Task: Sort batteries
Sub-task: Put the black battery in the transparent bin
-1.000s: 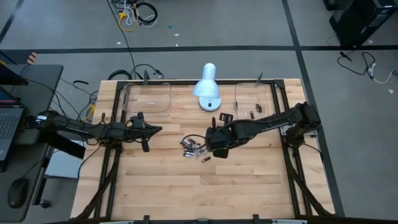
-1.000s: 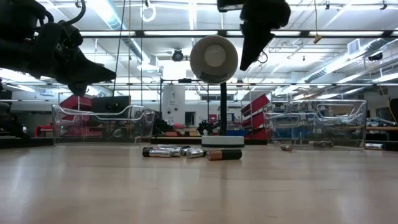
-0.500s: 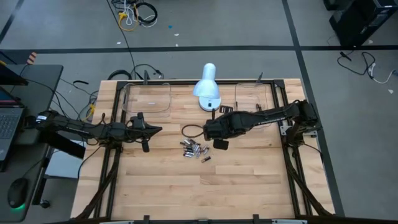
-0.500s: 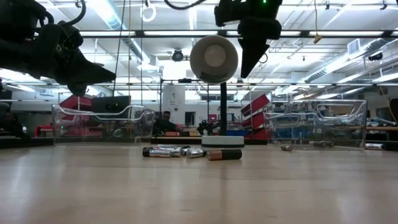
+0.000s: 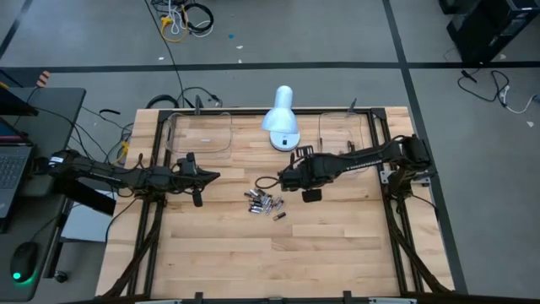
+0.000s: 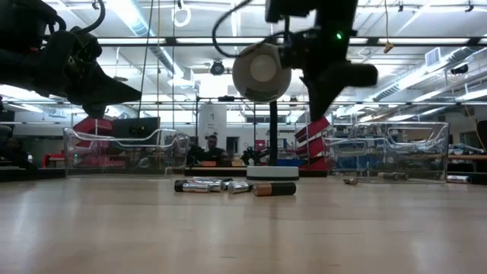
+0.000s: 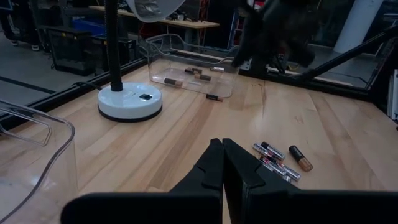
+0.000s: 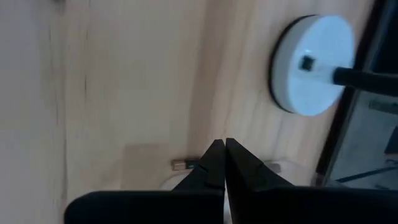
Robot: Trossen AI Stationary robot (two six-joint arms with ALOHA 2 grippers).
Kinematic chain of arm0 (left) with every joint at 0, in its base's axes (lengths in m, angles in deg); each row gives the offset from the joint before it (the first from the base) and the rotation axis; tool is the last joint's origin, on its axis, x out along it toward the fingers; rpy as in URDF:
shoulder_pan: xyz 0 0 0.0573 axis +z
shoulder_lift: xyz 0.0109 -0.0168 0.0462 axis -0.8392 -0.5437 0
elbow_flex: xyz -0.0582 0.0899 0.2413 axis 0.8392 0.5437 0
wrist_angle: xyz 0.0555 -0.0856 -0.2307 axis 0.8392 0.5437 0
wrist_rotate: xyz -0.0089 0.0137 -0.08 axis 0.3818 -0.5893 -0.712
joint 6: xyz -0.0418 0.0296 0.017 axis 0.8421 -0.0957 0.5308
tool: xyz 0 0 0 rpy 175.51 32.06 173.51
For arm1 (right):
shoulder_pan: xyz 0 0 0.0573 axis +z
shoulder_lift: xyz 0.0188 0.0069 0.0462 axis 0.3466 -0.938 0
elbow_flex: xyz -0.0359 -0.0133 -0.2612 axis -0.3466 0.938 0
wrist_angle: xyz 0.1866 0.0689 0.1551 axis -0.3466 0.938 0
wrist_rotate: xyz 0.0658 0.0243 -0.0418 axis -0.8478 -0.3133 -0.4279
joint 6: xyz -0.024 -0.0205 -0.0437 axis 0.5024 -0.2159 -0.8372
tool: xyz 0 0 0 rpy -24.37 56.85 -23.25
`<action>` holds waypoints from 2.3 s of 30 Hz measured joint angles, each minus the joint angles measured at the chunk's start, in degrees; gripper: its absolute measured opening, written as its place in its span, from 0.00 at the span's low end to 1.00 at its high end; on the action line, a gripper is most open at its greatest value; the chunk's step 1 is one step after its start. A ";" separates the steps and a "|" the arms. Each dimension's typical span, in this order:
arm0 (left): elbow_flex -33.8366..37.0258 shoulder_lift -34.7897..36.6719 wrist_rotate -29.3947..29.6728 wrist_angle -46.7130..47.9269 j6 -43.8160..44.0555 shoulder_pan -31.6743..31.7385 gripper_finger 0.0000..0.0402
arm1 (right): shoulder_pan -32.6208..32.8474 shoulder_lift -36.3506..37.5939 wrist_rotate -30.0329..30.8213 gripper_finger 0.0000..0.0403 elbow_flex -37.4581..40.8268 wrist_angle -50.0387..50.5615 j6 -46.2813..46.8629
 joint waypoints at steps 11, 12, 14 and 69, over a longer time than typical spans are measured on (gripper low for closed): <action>0.00 0.00 0.00 0.00 -0.09 0.00 0.00 | -1.80 -0.04 2.90 0.00 13.23 -12.51 3.56; 0.00 0.00 0.00 0.00 -0.09 0.00 0.01 | -2.18 -0.04 2.86 0.00 13.80 -12.62 4.68; 0.00 0.00 0.00 0.00 -0.09 0.00 0.00 | -2.88 -0.04 2.89 0.00 14.38 -12.91 6.74; 0.00 0.02 1.36 -0.02 -4.59 0.00 0.00 | -10.64 -0.04 0.76 0.00 18.05 -14.96 12.16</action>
